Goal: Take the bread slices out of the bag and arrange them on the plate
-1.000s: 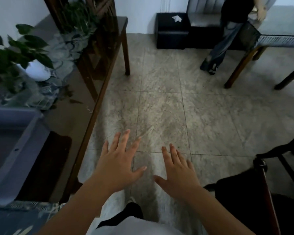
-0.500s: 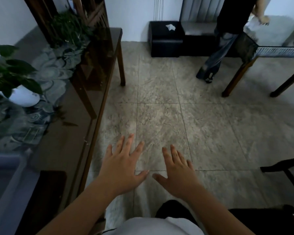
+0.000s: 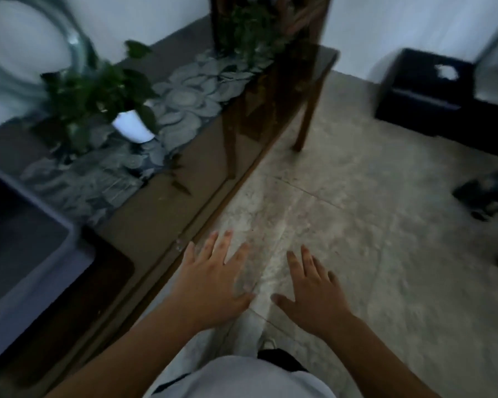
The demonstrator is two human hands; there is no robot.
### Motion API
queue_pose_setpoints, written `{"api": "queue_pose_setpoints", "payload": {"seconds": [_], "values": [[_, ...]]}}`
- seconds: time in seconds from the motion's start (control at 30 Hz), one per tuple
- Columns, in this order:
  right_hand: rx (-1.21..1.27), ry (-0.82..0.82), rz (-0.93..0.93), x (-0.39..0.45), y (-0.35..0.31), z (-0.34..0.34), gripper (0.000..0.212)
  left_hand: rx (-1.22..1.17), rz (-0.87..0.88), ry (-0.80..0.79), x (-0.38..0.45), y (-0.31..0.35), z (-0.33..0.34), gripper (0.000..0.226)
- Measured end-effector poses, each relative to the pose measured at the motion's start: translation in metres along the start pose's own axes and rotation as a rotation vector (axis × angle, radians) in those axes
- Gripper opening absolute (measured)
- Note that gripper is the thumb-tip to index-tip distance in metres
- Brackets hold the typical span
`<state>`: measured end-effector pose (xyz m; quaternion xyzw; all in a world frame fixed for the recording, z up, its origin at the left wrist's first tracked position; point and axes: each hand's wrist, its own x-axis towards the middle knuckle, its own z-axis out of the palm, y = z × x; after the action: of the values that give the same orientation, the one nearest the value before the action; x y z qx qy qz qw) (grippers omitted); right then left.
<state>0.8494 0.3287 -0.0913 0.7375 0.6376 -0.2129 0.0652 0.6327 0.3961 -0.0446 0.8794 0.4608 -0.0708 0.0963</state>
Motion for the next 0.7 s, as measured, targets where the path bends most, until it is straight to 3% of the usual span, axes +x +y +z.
{"api": "queue_pose_setpoints", "payload": {"seconds": [0.2,0.4,0.53,0.7], "values": [[-0.211,-0.065,-0.49,0.073,-0.079,-0.035,0.097,-0.12,-0.489,0.077,-0.058,-0.043,0.016,0.089],[-0.297,-0.096,-0.858,0.083,-0.2,-0.027,0.094,-0.173,-0.929,0.19,-0.143,-0.077,0.034,0.092],[-0.375,-0.12,-1.002,0.067,-0.261,-0.013,0.095,-0.174,-1.083,0.257,-0.181,-0.094,0.039,0.094],[-0.388,-0.117,-1.04,0.053,-0.309,-0.003,0.096,-0.186,-1.109,0.288,-0.21,-0.124,0.039,0.095]]}}
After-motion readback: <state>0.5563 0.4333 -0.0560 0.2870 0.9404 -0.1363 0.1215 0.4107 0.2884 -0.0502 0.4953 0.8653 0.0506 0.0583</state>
